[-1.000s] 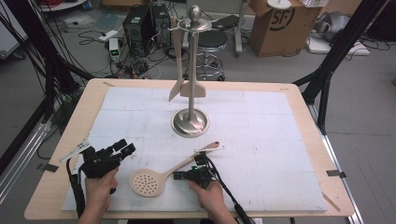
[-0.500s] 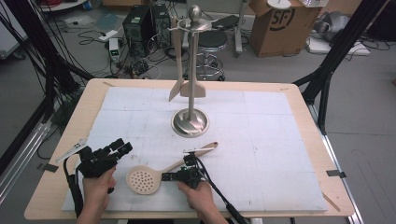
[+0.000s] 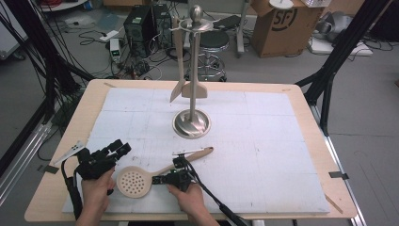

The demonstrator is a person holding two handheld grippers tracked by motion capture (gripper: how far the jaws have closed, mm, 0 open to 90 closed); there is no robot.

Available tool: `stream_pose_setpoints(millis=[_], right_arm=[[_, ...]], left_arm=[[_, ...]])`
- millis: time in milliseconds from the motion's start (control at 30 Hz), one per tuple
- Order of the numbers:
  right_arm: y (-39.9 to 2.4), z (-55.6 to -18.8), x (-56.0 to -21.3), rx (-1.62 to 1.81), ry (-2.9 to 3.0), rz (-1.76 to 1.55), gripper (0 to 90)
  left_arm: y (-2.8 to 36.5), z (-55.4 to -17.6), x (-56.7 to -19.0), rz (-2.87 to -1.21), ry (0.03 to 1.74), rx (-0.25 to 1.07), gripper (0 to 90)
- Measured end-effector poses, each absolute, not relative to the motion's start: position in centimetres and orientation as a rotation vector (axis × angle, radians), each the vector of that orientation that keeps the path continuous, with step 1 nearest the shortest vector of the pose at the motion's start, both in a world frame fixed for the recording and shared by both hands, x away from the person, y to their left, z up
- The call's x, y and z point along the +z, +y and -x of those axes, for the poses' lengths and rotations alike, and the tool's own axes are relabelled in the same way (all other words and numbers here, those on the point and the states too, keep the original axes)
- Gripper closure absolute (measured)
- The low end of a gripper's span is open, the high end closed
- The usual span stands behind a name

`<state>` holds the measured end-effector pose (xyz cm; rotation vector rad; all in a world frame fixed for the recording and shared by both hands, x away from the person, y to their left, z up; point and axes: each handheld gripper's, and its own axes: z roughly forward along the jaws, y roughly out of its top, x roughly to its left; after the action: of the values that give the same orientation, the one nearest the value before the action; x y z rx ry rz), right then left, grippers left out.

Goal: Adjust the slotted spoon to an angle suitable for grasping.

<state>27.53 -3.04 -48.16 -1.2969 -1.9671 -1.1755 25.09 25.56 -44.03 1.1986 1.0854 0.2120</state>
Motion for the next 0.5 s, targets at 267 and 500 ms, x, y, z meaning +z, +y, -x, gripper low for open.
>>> stream_pose_setpoints(millis=[267,500], right_arm=[[-2.6,-27.5,-48.0,-1.158,-2.005,1.268,90.0],[-6.6,-27.9,-47.5,-1.168,-2.02,1.34,90.0]], left_arm=[[26.2,-24.9,-44.1,-1.186,1.097,0.22,32.9],[25.9,-25.0,-44.1,-1.192,1.092,0.213,32.9]])
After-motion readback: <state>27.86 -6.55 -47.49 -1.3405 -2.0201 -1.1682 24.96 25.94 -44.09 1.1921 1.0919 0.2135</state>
